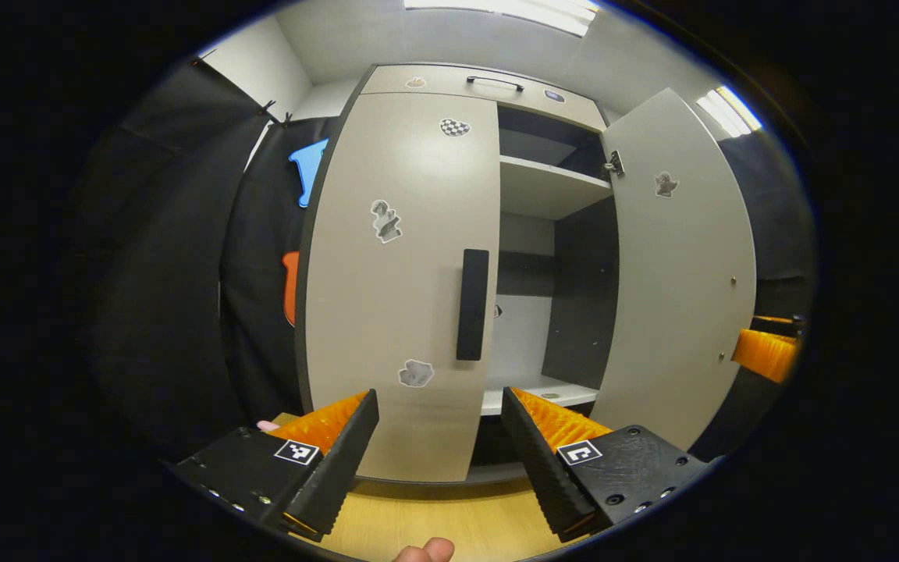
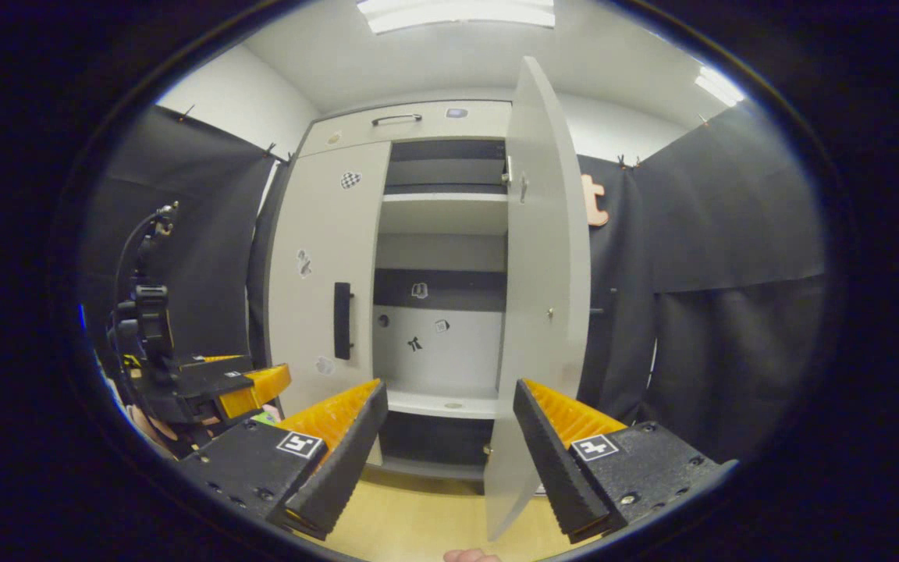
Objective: Open the right door of the double-door shoe cabinet with the right hand, and open the left door with the left hand.
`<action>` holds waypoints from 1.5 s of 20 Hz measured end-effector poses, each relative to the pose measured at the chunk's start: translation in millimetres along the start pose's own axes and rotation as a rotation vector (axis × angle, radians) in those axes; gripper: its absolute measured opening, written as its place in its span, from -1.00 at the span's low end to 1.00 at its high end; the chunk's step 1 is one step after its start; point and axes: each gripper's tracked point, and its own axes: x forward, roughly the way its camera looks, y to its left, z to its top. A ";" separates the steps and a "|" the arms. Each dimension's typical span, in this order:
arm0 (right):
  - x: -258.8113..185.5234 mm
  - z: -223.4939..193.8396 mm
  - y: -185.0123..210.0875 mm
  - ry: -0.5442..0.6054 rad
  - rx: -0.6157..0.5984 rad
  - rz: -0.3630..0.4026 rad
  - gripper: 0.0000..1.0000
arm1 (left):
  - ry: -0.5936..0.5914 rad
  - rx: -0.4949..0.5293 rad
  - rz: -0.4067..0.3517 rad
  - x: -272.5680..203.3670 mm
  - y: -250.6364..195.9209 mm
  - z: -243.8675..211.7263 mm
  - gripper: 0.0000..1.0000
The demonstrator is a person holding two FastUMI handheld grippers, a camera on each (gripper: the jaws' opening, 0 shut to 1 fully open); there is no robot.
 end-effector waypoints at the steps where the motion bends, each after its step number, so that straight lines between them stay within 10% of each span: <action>1: 0.4 -1.7 -0.8 0.003 0.014 0.008 1.00 | -0.011 -0.014 -0.006 6.3 -1.9 5.9 0.90; 6: -0.9 -9.3 -2.0 0.003 0.082 0.046 1.00 | -0.132 -0.048 0.018 61.4 -4.1 55.2 0.90; 15: -4.3 -23.9 -20.0 0.036 0.141 0.024 1.00 | 0.007 0.087 0.069 152.4 -12.4 22.0 0.87; 30: 10.2 -24.9 -20.7 0.027 0.152 0.055 0.95 | 0.004 0.061 0.085 163.7 -10.7 24.0 0.90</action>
